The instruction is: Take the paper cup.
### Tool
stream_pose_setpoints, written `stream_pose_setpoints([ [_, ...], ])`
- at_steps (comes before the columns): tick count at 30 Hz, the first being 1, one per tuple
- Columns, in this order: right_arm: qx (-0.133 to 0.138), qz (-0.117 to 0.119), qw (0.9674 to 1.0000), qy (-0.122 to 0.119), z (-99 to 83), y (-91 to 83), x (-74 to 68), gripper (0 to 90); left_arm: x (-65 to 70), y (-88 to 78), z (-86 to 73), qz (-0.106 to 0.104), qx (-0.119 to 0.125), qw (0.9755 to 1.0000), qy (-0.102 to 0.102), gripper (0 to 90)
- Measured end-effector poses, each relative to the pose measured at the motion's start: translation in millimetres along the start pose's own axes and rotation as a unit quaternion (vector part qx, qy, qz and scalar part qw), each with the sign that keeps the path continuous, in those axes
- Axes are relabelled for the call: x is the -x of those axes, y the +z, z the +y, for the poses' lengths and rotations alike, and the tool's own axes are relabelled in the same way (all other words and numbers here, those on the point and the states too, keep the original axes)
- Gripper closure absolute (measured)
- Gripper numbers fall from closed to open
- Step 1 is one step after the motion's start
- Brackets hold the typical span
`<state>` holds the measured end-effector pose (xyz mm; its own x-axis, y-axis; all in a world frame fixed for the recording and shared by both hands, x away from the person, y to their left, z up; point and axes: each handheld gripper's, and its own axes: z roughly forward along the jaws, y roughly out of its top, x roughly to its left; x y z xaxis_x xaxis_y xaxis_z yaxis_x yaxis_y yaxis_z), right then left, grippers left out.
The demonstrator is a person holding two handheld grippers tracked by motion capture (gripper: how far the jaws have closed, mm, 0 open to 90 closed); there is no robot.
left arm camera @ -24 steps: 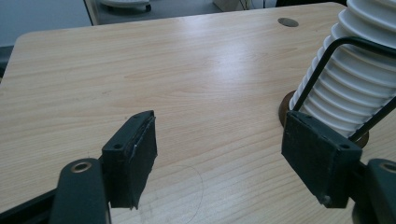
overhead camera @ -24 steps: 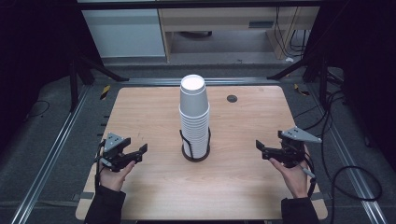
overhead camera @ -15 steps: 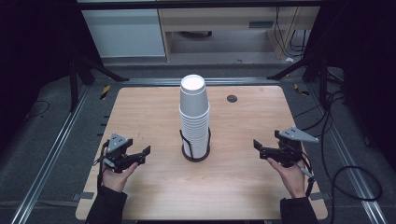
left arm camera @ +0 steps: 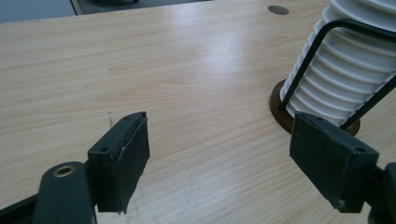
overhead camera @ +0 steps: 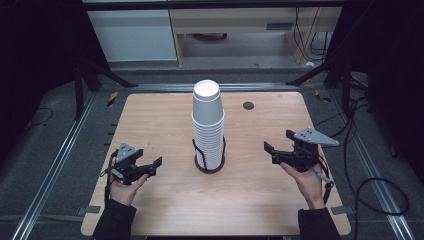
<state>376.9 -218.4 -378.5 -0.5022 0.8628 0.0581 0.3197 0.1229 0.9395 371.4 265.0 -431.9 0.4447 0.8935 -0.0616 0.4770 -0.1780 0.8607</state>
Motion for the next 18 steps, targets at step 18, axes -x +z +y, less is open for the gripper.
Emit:
stream_pose_setpoints([
  [18, 0.045, 0.046, 0.9975, -0.03, 63.0, 2.5, -26.8, 9.4, -2.6, 0.0, -0.4, -0.003, -0.003, 1.0, 0.006, 19.0],
])
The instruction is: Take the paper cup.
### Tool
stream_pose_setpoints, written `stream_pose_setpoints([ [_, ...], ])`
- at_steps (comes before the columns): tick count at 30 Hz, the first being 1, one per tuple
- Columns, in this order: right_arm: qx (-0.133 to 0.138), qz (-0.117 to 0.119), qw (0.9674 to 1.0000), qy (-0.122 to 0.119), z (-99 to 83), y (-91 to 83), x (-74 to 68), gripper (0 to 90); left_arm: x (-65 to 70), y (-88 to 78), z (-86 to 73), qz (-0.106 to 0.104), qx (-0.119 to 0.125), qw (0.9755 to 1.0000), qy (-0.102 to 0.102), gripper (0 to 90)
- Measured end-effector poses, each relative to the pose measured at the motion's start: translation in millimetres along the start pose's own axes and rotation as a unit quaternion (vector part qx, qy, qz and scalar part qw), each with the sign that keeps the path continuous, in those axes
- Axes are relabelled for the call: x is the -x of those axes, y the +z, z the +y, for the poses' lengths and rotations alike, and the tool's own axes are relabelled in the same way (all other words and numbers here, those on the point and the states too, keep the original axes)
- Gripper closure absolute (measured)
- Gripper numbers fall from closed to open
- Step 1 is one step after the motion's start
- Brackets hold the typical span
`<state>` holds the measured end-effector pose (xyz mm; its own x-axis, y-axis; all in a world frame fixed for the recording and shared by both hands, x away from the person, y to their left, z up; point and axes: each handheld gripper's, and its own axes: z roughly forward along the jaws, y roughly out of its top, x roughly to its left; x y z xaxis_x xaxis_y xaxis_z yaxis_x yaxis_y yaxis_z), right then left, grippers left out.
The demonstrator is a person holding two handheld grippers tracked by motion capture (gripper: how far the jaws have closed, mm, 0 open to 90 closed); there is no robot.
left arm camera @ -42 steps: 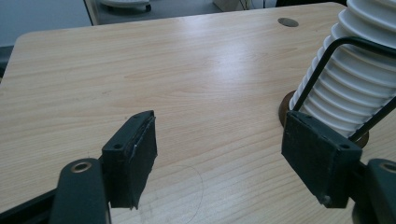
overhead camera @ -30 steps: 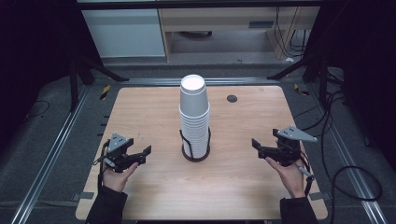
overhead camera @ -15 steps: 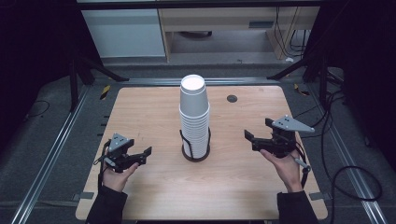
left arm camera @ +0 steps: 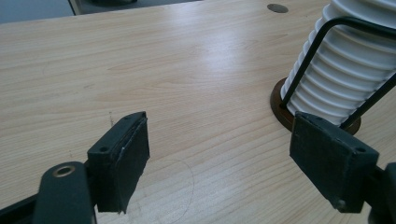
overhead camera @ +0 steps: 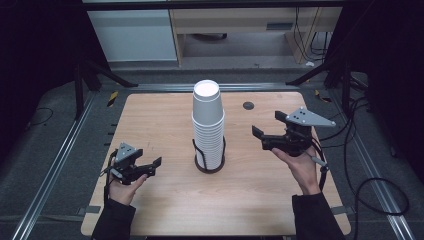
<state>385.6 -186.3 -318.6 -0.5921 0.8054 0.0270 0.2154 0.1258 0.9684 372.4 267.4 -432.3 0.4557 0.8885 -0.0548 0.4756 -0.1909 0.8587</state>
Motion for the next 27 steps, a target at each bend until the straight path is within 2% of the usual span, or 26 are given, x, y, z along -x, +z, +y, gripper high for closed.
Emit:
stream_pose_setpoints([
  [5, 0.005, 0.006, 0.9999, -0.014, 16.3, 4.5, -10.4, 9.0, 0.0, 0.3, -0.1, 0.001, -0.002, 1.0, 0.001, 18.9],
  [11, 0.014, 0.027, 0.9993, -0.021, 31.5, 10.8, -22.1, 8.8, 0.4, 1.1, -0.3, -0.001, -0.003, 1.0, 0.001, 18.9],
  [15, 0.016, 0.038, 0.9987, -0.029, 36.6, 17.2, -29.1, 8.5, 1.9, 2.7, -0.5, -0.003, -0.006, 0.9999, 0.008, 18.8],
  [27, 0.019, 0.063, 0.9974, -0.03, 50.0, 35.9, -46.9, 8.0, 0.0, 2.0, -0.4, -0.005, -0.006, 1.0, 0.005, 18.6],
])
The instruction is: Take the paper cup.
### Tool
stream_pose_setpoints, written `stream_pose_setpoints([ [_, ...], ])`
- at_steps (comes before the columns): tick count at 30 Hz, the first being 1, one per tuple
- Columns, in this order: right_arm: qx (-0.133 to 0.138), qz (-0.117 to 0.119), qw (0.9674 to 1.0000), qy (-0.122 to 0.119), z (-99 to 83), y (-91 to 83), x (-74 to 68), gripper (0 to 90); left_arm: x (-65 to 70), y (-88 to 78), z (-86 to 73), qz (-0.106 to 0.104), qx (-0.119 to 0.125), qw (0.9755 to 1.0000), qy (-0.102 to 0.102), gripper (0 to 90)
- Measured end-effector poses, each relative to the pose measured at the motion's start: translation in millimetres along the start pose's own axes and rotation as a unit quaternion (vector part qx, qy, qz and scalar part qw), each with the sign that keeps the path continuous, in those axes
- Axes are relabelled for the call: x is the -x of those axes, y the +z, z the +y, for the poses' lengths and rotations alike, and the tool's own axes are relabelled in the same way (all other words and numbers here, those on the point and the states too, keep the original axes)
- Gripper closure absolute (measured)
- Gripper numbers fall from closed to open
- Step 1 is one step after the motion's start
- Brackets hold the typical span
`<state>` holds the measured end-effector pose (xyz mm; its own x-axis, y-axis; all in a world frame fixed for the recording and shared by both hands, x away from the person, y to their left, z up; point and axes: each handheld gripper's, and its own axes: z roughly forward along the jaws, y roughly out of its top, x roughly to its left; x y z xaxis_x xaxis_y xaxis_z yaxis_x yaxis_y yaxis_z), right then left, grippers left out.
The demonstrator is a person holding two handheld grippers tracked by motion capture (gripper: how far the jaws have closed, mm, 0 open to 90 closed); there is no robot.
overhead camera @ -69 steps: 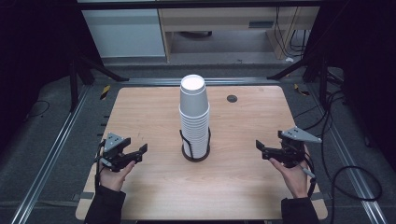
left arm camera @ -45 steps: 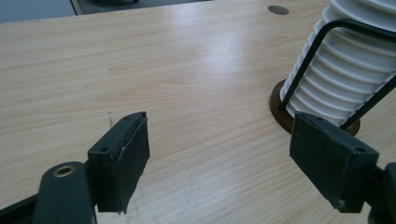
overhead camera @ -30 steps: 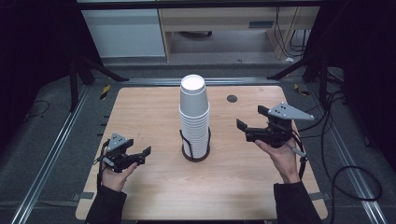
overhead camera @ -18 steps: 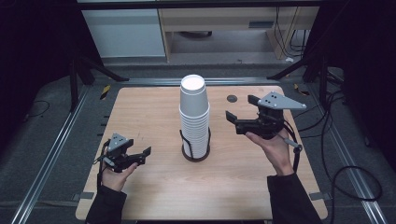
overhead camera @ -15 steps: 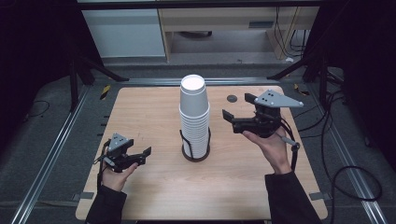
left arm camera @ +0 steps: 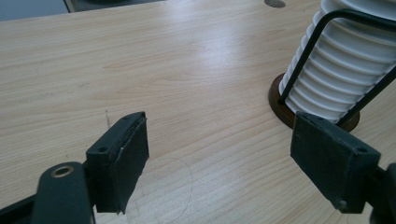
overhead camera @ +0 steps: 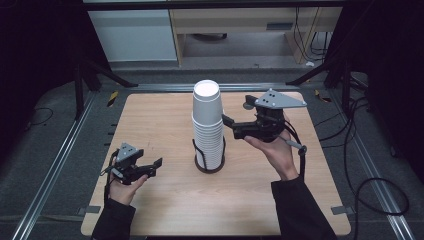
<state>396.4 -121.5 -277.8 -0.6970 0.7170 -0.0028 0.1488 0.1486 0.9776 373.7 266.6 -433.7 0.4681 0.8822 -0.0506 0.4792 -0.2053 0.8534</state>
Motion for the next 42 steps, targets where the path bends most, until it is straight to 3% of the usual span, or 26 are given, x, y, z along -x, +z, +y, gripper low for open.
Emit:
stream_pose_setpoints([
  [14, 0.003, 0.025, 0.9997, 0.002, 9.8, 25.5, -13.0, 7.6, -1.2, -1.6, 0.8, 0.002, 0.001, 1.0, 0.0, 18.6],
  [31, -0.018, 0.025, 0.9995, -0.005, 4.5, 55.0, -19.5, 6.5, -1.9, -2.6, 1.3, 0.001, 0.001, 1.0, 0.003, 18.3],
  [42, -0.033, 0.031, 0.999, 0.003, -1.5, 73.9, -18.1, 5.5, -2.1, -1.2, 0.6, 0.0, -0.003, 1.0, 0.003, 18.2],
])
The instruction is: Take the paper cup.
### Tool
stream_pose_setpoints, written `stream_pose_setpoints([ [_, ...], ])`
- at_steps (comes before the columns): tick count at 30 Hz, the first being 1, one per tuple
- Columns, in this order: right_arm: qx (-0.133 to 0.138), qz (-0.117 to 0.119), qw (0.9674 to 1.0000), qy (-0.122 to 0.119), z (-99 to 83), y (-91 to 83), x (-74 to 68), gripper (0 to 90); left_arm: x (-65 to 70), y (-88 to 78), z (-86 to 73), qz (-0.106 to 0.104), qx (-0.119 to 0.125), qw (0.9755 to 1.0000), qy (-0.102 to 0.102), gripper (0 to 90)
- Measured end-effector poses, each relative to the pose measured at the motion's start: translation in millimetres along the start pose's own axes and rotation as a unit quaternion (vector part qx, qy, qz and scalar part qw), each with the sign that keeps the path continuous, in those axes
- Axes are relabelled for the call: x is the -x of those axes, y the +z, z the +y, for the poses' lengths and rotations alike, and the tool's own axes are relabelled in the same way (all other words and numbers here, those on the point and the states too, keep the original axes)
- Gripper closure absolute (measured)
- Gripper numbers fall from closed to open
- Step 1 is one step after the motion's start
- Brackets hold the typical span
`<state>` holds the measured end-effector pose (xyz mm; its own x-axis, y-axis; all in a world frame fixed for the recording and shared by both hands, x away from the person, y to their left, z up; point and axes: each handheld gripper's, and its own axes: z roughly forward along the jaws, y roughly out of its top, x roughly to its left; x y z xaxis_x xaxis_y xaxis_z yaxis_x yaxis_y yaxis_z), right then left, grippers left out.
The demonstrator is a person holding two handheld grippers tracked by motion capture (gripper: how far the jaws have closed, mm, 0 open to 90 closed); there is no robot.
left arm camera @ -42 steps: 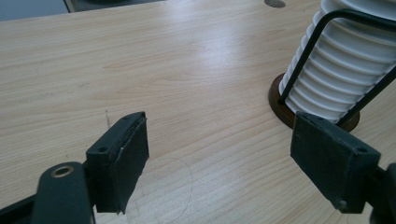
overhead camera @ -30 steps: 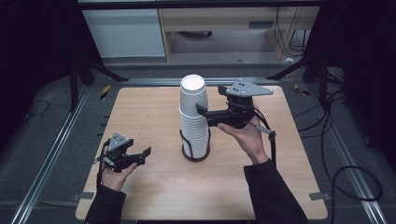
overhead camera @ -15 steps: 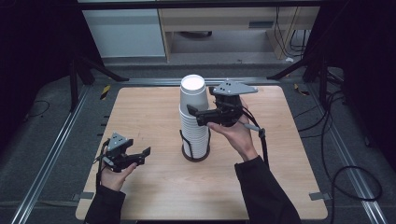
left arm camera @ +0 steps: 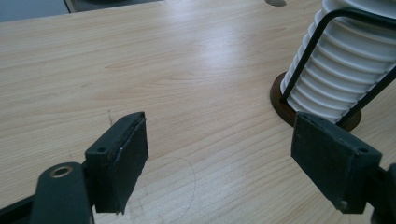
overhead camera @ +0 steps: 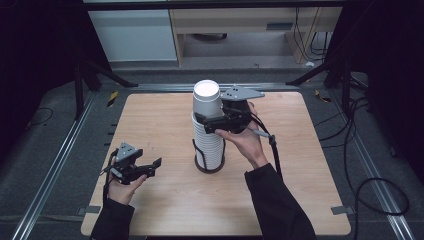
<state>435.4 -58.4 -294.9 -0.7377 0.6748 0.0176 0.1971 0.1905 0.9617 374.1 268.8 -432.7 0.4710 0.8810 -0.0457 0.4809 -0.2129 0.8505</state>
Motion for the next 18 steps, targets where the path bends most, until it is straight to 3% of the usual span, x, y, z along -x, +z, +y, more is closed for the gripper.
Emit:
stream_pose_setpoints([
  [5, -0.004, 0.007, 0.9999, 0.007, -2.5, 5.9, 1.1, 5.2, -0.1, 0.7, -0.4, 0.0, -0.001, 1.0, -0.001, 18.1],
  [11, -0.014, 0.0, 0.9998, -0.015, -5.6, 12.1, -3.3, 5.7, 0.4, 0.3, -0.3, 0.0, 0.0, 1.0, 0.0, 18.1],
  [14, -0.009, 0.002, 0.9999, -0.009, -5.6, 11.7, -2.7, 9.2, 0.6, 0.8, -0.4, -0.001, -0.002, 1.0, 0.0, 18.1],
  [18, -0.008, 0.001, 0.9998, -0.02, -4.8, 9.6, -3.2, 10.8, 0.4, 1.9, -0.9, -0.001, -0.003, 1.0, 0.001, 18.0],
])
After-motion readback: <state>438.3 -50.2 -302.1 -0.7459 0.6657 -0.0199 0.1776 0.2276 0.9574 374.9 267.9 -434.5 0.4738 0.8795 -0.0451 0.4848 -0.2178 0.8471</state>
